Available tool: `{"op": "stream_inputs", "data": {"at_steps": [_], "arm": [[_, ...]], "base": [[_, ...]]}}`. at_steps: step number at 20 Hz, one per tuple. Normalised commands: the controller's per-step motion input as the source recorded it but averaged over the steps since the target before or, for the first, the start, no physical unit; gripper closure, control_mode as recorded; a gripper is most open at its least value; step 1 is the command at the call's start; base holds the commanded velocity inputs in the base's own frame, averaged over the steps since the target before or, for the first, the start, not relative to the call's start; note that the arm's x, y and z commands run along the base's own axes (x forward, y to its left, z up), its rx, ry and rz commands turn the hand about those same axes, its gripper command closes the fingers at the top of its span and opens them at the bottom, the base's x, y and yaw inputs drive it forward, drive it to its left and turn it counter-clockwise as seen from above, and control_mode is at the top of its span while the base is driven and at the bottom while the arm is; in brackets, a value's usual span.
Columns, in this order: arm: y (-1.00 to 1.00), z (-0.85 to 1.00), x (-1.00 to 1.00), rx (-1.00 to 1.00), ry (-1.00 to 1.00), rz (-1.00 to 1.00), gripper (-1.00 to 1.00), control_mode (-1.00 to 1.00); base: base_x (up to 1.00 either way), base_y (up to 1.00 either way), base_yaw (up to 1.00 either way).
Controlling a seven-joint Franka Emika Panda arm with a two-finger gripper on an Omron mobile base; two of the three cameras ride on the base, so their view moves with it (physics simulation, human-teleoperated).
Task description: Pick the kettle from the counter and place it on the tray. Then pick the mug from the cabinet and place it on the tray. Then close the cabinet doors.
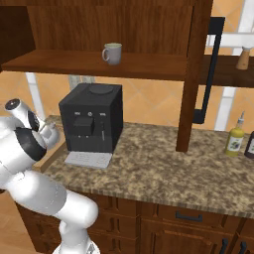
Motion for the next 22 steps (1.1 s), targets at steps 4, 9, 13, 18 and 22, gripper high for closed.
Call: {"op": "stream_inputs", "data": {"at_steps": [4, 9, 13, 18, 22], "arm": [[0.15, -0.26, 0.32, 0.01, 0.0, -0.03, 1.0, -1.0], [0.17, -0.3, 0.24, 0.0, 0.0, -0.03, 1.0, -1.0], [0.15, -0.29, 0.23, 0.01, 0.0, -0.03, 1.0, -1.0], [-0.05, -0.2, 0.08, 0.03, 0.02, -0.02, -1.0, -1.0], [-0.11, -0.01, -0.01, 0.0, 0.01, -0.05, -1.0, -1.0]], "base": [[0.0, 0.0, 0.0], [0.0, 0.0, 0.0], [0.0, 0.0, 0.0], [0.0, 0.0, 0.0], [0.0, 0.0, 0.0]]}}
